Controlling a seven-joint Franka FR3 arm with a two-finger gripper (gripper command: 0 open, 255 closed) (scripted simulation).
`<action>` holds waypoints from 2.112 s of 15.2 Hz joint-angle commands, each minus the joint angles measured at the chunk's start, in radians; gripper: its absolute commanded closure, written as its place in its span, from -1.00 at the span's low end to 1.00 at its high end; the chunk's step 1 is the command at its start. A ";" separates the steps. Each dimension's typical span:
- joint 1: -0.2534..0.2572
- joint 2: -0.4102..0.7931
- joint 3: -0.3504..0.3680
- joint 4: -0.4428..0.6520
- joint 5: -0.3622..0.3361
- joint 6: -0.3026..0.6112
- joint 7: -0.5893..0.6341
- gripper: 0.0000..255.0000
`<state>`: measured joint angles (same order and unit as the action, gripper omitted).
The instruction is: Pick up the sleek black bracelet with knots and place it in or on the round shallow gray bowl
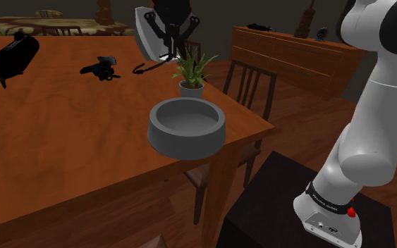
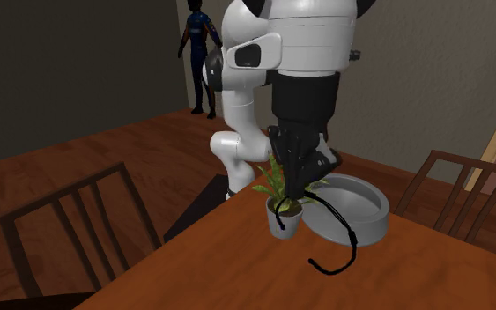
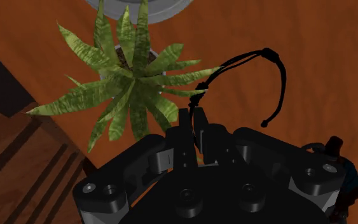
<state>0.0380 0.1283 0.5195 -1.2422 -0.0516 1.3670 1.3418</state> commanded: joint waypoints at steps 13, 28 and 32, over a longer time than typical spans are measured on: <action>0.038 -0.459 0.011 -0.458 0.231 0.060 0.070 1.00; 0.054 -0.527 0.011 -0.705 0.262 0.244 0.041 1.00; 0.054 -0.527 0.011 -0.705 0.262 0.244 0.041 1.00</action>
<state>0.0924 -0.4005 0.5307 -1.9441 0.2113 1.6101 1.3829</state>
